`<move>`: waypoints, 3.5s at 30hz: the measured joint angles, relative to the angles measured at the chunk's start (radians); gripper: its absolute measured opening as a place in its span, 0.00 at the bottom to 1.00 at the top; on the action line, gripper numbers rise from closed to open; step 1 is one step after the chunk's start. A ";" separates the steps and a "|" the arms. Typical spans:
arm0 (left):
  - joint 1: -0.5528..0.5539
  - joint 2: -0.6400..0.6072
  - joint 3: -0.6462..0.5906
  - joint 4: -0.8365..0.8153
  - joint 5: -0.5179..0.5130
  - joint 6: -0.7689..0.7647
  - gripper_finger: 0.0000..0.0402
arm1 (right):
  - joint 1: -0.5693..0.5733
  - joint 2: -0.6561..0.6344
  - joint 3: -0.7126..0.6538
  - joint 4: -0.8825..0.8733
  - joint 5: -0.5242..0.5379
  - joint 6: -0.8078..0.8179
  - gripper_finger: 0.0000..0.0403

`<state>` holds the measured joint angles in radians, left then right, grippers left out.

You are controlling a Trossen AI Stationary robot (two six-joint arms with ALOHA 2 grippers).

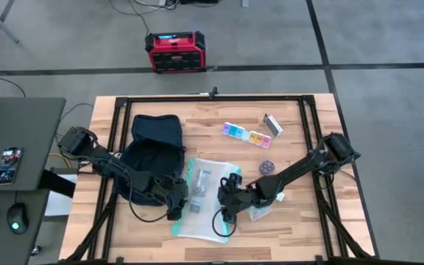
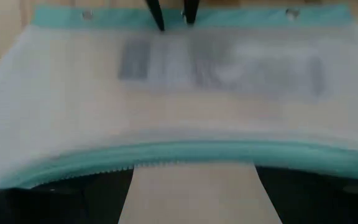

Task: Unpack backpack
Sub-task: Remove the pencil case from the zip bag

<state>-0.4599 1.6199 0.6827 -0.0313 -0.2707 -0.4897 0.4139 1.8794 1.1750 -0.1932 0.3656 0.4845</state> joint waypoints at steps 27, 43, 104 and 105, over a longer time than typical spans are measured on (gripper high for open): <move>0.027 -0.003 0.067 -0.192 0.019 0.173 0.31 | -0.041 0.122 -0.001 0.119 -0.080 0.031 0.77; 0.055 0.059 0.081 -0.087 0.055 0.272 0.31 | -0.044 0.122 -0.001 0.118 -0.080 0.038 0.78; 0.061 0.146 0.079 0.058 0.012 0.097 0.31 | -0.080 0.060 0.045 -0.216 -0.226 0.009 0.76; 0.061 0.146 0.079 0.063 0.012 0.098 0.31 | -0.092 0.060 0.045 -0.179 -0.213 0.009 0.76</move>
<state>-0.3988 1.7657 0.7612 0.0313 -0.2587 -0.3917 0.3223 1.9392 1.2198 -0.3725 0.1523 0.4934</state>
